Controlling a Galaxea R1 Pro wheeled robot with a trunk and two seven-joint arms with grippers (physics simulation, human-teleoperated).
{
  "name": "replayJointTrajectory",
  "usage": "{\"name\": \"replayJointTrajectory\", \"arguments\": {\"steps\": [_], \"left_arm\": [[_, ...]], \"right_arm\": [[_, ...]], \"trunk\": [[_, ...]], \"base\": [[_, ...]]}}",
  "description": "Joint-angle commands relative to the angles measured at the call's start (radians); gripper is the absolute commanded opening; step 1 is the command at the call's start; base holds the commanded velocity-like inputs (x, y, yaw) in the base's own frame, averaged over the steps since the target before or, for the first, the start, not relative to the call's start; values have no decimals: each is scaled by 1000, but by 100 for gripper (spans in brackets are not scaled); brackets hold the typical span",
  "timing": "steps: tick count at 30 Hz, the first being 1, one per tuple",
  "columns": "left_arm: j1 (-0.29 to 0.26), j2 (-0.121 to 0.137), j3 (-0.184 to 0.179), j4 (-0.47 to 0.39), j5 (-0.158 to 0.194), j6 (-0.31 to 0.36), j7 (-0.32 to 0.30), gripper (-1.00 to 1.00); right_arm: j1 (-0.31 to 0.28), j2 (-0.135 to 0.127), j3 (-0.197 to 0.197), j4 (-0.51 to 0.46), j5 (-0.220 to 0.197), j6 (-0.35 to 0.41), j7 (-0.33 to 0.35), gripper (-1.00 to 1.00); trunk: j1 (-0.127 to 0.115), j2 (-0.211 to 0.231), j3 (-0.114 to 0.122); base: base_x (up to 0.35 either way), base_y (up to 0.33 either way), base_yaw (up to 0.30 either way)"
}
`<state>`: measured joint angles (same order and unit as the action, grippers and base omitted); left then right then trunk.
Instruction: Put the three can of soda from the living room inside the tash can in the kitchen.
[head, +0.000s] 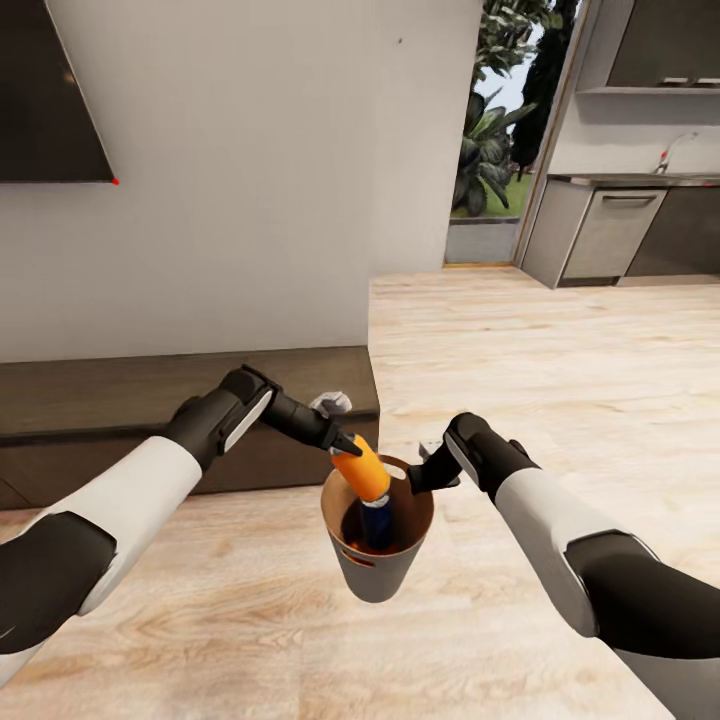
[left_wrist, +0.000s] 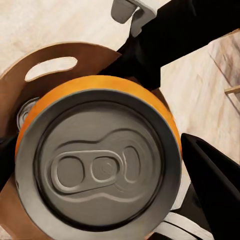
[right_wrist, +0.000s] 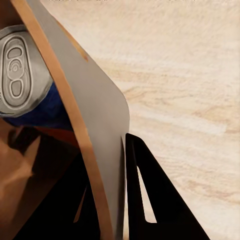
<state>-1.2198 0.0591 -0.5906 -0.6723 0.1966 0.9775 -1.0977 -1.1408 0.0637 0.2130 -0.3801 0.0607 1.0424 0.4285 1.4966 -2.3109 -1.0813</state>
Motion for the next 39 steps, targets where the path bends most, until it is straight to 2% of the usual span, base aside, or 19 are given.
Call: {"name": "replayJointTrajectory", "arguments": {"steps": [1,3,9,12,14,18,22,29,37,39], "left_arm": [[1,-3,-11,14,2,-13,1,-100],[3,-14,-39,28,2,-27,7,-100],[6,-33,-67,33,3,-36,33,-100],[6,-36,-116,32,4,-39,38,-100],[6,-40,-133,31,5,-41,40,-100],[7,-56,-149,35,3,-51,41,-100],[9,-62,-160,36,2,-53,44,-100],[11,-74,-206,37,1,-54,68,-100],[50,-88,-243,37,1,-55,119,-100],[56,-95,-274,37,1,-61,152,-100]], "right_arm": [[-5,3,-4,4,-27,5,7,-100],[-13,12,-4,14,-27,5,7,-100],[-29,26,-6,30,-27,5,-34,-100],[-40,28,-6,41,-27,5,-43,-100],[-44,29,-6,44,-27,5,-45,-100],[-55,30,-7,54,-28,5,-48,-100],[-61,29,-7,63,-28,5,-48,-100],[-77,30,-7,76,-28,5,-48,-100],[-104,30,-9,99,-28,5,-48,-100],[-123,34,-9,116,-28,5,-49,-100]], "trunk": [[0,0,0],[0,0,0],[0,0,0],[0,0,0],[0,0,0],[0,0,0],[0,0,0],[0,0,0],[0,0,0],[0,0,0]], "base": [[0,0,0],[0,0,0],[0,0,0],[0,0,0],[0,0,0],[0,0,0],[0,0,0],[0,0,0],[0,0,0],[0,0,0]]}}
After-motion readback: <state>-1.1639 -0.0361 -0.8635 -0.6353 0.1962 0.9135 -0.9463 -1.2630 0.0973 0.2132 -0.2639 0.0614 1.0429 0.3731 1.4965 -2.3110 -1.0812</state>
